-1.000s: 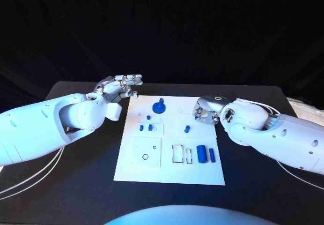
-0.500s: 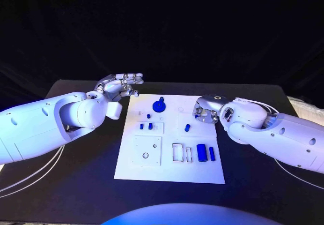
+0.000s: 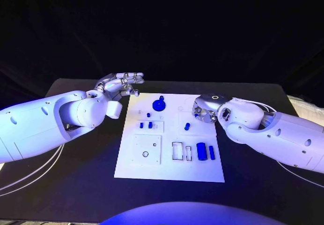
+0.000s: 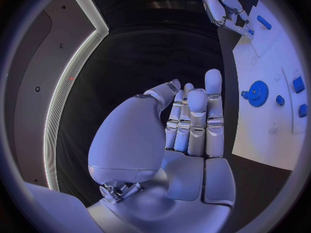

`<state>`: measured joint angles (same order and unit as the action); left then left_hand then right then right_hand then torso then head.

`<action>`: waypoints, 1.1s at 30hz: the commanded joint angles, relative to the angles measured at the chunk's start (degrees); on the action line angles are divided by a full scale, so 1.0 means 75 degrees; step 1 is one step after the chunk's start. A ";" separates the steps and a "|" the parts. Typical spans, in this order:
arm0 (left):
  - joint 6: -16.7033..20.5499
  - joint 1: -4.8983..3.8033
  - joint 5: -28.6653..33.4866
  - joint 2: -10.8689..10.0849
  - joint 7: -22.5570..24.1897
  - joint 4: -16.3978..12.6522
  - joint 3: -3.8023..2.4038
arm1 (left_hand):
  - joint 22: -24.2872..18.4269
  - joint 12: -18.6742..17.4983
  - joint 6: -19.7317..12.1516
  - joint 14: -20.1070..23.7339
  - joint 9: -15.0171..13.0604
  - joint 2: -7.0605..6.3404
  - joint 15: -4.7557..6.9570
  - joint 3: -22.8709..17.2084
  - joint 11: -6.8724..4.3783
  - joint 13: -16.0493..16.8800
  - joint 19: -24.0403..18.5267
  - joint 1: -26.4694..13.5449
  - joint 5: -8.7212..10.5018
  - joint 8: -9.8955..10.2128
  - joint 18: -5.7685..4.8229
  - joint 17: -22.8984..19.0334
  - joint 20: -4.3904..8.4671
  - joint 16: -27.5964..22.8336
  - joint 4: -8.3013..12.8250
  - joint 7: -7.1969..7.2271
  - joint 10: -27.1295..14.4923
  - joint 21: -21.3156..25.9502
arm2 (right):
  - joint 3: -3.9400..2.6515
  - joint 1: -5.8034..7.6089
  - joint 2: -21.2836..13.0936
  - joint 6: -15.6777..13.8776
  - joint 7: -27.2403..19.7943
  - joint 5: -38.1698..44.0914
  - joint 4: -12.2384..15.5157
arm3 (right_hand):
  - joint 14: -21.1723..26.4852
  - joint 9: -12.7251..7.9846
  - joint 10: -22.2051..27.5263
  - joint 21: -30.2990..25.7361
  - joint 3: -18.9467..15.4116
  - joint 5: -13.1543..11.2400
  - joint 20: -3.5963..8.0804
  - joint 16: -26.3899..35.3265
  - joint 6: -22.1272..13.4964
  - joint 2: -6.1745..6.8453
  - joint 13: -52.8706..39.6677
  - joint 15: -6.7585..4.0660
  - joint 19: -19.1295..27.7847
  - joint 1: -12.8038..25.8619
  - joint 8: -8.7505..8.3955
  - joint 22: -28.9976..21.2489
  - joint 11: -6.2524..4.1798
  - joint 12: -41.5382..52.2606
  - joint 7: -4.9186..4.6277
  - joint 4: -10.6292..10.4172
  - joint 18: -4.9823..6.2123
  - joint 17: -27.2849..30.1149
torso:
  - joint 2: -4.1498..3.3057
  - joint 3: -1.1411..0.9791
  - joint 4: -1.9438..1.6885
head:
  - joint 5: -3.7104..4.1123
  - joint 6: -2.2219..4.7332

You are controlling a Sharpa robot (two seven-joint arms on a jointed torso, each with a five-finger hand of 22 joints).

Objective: Assemble the parts on the task board

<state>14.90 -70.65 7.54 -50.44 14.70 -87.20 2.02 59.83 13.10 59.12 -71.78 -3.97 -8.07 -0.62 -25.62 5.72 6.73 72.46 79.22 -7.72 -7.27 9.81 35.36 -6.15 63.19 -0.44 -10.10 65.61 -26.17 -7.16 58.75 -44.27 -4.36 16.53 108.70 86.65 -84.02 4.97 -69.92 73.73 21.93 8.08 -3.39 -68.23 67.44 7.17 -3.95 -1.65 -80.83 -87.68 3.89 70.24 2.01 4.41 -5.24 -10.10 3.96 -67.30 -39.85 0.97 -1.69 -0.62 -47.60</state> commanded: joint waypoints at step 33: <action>-0.0228 0.0017 -0.0145 0.0045 -0.0071 0.0066 -0.0004 | -0.0027 0.0066 -0.0106 0.0074 0.0014 0.0031 -0.0011 -0.0001 -0.0002 0.0010 -0.0074 0.0089 -0.0027 0.0015 0.0071 -0.0063 -0.0009 -0.0058 0.0063 -0.0022 -0.0124 0.0066 | -0.0386 -0.0192 -0.0412 -0.1408 -0.0429 -0.1433 0.1513 | -0.0390 0.0062 -0.0253 0.0172 0.0595 -0.0287 -0.0048 -0.0248 0.0102 -0.0030 0.0021 0.0003 -0.0139 0.0193 -0.0014 0.0181 0.0096 -0.0096 -0.0145 0.0595 0.0049 -0.0091 | 0.0013 0.0009 0.0007 | -0.0178 0.0042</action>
<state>14.34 -70.54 6.73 -50.26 13.94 -86.66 2.01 59.72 13.31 58.73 -71.59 -3.92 -7.85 -0.82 -25.63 5.72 6.72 72.26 79.45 -7.72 -7.27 9.81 34.94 -6.36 62.96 -0.44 -10.10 65.20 -25.96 -10.05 57.50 -47.64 -14.13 14.74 99.51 97.30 -84.02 5.43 -71.52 74.78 26.26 5.74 -3.60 -69.90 68.30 7.19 -3.70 -1.65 -81.46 -86.16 4.12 71.51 2.62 3.40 -6.01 -5.75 3.96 -67.99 -39.72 0.99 -1.57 -1.42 -47.29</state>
